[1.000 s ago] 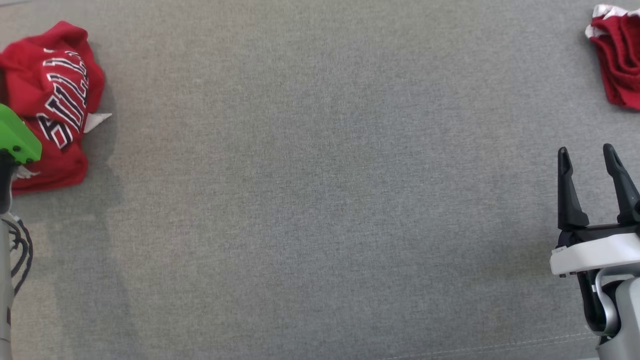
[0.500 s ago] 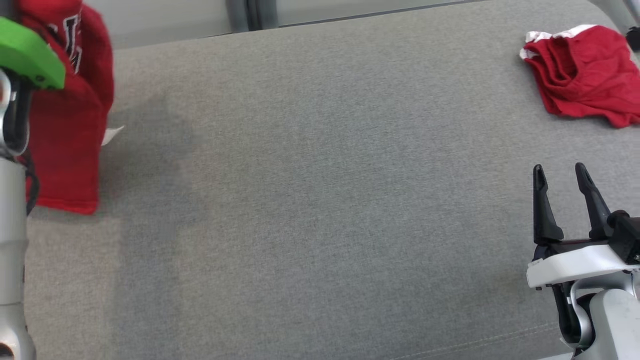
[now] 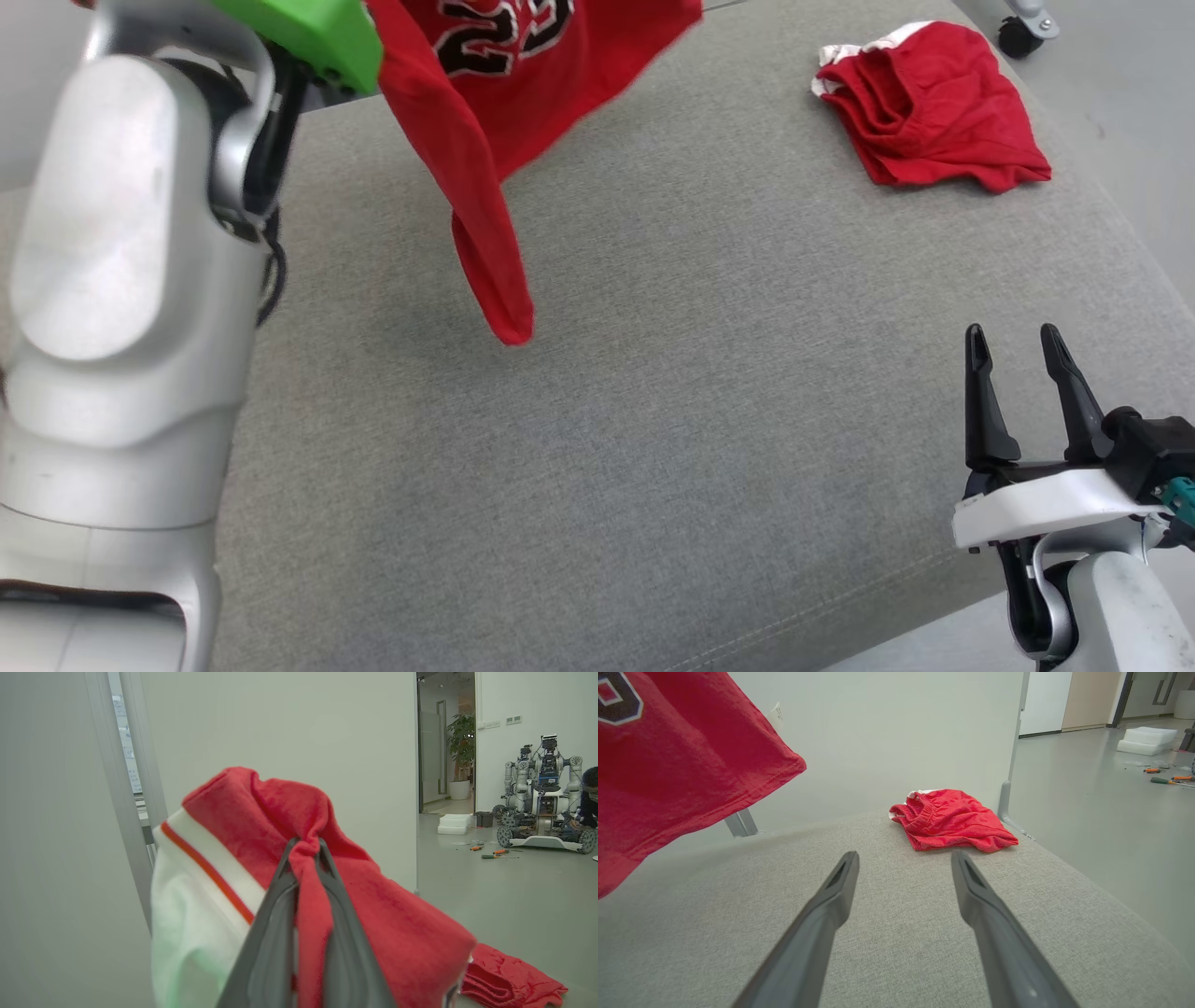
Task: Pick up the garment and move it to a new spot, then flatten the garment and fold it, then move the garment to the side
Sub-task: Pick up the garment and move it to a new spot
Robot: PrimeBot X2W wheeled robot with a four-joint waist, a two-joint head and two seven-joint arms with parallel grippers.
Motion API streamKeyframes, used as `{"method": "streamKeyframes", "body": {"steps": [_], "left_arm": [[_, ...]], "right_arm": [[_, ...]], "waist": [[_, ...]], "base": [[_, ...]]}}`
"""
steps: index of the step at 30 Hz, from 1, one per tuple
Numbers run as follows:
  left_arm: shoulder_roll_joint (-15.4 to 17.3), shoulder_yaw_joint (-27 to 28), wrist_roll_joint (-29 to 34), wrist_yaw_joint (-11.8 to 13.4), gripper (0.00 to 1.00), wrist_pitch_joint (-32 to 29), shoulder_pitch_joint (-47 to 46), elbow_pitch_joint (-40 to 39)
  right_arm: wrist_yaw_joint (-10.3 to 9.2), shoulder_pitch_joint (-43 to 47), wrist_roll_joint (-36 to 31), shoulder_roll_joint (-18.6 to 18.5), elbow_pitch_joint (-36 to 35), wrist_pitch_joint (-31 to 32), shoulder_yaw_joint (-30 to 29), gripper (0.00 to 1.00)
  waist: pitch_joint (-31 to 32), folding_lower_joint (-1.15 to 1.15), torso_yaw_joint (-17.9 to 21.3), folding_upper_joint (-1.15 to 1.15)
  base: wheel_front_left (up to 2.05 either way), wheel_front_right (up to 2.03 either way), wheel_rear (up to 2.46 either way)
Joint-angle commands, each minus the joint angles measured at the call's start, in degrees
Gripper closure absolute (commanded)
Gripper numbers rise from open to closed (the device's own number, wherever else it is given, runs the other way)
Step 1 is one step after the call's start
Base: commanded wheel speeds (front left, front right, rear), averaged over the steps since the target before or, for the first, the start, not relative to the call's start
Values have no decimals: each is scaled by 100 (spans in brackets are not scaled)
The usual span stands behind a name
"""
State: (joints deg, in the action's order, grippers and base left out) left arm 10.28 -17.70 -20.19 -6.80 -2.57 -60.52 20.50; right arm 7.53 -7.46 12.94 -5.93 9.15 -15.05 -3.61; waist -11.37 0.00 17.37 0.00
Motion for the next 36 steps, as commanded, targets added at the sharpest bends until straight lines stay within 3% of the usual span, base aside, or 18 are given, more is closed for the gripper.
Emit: {"method": "streamKeyframes", "body": {"steps": [1, 16, 19, 20, 21, 22, 36], "left_arm": [[-56, -44, -21, 29, 100, 65, 244, 76], [-448, -318, -302, 393, 100, 1038, 2807, 1046], [-490, -306, -419, 353, 100, 1164, 3192, 1211], [-481, -332, -406, 368, 66, 1219, 3278, 1254], [-478, -333, -413, 374, 5, 1263, 3332, 1283], [-481, -312, -444, 381, 0, 1323, 3379, 1311], [-222, 76, -198, 593, 0, 1777, 3651, 500]], "right_arm": [[-9, -15, 17, 19, 21, -17, -1, 0], [-9, 89, -5, 59, 99, -17, 75, 0], [-9, 118, 9, 43, 120, -17, 118, 0], [-9, 133, 10, 36, 130, -17, 142, 0], [-9, 146, 7, 30, 133, -17, 145, 0], [-9, 155, -3, 26, 139, -17, 152, 0], [-9, 363, -71, 11, 51, -17, 250, 0]], "waist": [[-7, 0, 160, 0], [7, 0, -210, 0], [41, 0, -329, 0], [58, 0, -368, 0], [76, 0, -405, 0], [102, 0, -446, 0], [597, 0, -1120, 0]], "base": [[0, 0, 0], [0, 0, 0], [0, 0, 0], [0, 0, 0], [0, 0, 0], [0, 0, 0], [0, 0, 0]]}}
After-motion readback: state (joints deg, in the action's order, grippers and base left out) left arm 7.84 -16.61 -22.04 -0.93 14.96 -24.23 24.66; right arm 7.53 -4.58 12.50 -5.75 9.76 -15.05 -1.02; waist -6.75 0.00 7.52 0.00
